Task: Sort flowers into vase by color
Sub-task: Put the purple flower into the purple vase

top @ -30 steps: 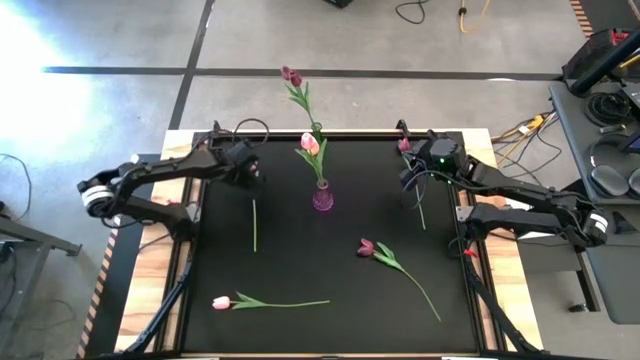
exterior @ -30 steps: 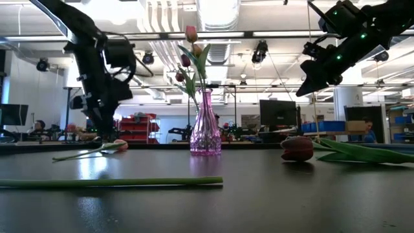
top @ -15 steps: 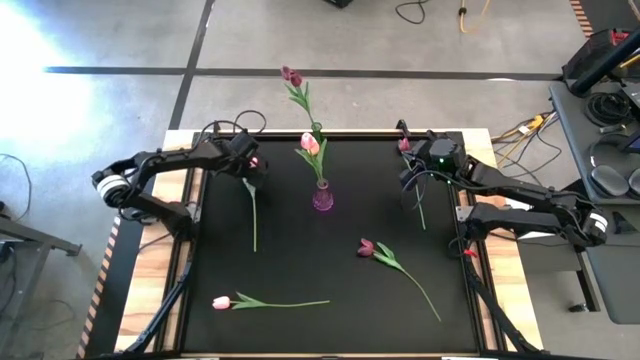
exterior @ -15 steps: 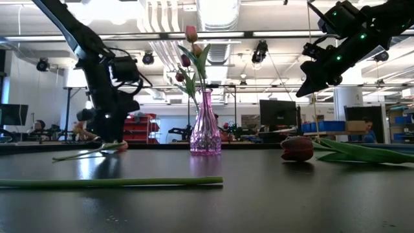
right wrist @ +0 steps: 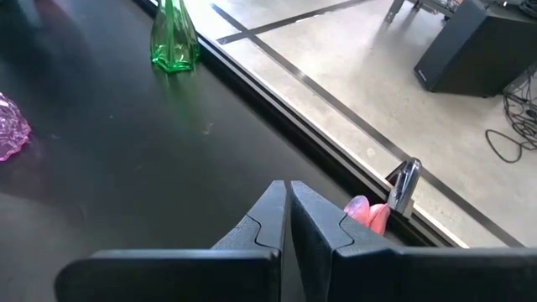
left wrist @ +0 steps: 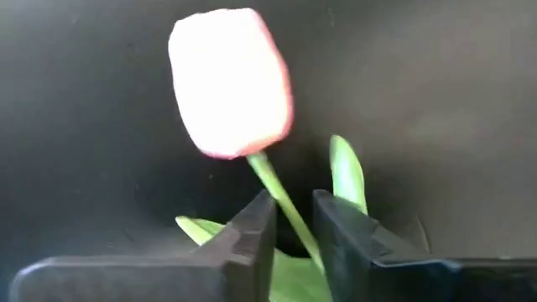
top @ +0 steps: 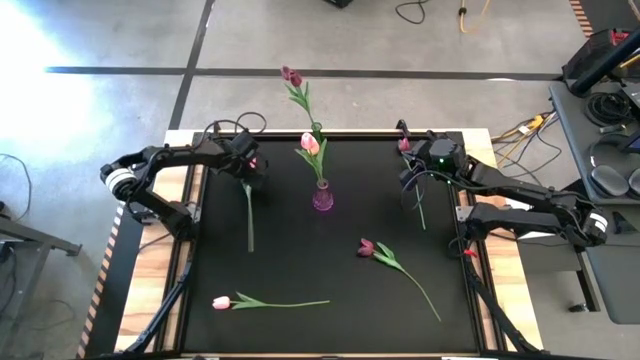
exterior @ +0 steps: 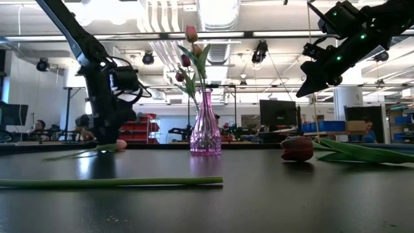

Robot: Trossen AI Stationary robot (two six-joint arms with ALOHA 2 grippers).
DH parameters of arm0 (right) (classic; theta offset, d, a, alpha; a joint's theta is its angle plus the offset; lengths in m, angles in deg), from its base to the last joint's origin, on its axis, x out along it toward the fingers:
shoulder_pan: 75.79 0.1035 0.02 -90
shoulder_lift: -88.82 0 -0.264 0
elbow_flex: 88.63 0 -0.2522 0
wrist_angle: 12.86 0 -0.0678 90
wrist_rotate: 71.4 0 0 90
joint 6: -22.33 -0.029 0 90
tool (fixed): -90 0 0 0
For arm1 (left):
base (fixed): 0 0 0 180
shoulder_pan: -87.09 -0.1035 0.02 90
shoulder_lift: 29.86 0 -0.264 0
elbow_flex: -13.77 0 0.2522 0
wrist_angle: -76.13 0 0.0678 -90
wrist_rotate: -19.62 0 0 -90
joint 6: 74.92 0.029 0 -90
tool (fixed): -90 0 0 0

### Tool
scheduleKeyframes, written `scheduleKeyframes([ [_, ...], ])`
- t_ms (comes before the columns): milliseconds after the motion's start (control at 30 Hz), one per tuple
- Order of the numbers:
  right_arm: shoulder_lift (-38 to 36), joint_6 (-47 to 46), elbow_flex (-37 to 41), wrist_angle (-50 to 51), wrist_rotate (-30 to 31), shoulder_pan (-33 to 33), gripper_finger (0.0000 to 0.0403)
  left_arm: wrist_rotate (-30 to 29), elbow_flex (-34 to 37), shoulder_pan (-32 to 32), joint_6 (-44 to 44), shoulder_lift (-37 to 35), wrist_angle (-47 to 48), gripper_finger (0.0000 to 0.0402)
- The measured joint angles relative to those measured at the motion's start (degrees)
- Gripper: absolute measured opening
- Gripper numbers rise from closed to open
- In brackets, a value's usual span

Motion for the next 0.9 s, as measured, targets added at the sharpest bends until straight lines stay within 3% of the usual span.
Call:
scheduleKeyframes([
  [167,0.0,-0.3,0.0,0.0,0.0,0.0,0.0013,-0.1,0.1,0.0,2.7,-2.2,-1.5,0.0008],
  [400,0.0,-0.4,0.0,0.0,0.0,0.0,0.0013,-0.1,0.1,0.1,2.5,-12.4,-3.6,0.0005],
  [600,0.0,-0.6,0.0,0.0,0.0,0.0,0.0013,5.0,0.1,1.0,0.0,-26.1,-9.0,0.0002],
  [800,0.0,-0.8,0.0,0.0,0.0,0.0,0.0013,6.2,2.7,9.8,-2.0,-39.4,-22.7,0.0001],
  [900,0.0,-0.9,0.0,0.0,0.0,0.0,0.0013,1.6,4.8,16.7,-2.3,-44.3,-30.8,0.0001],
])
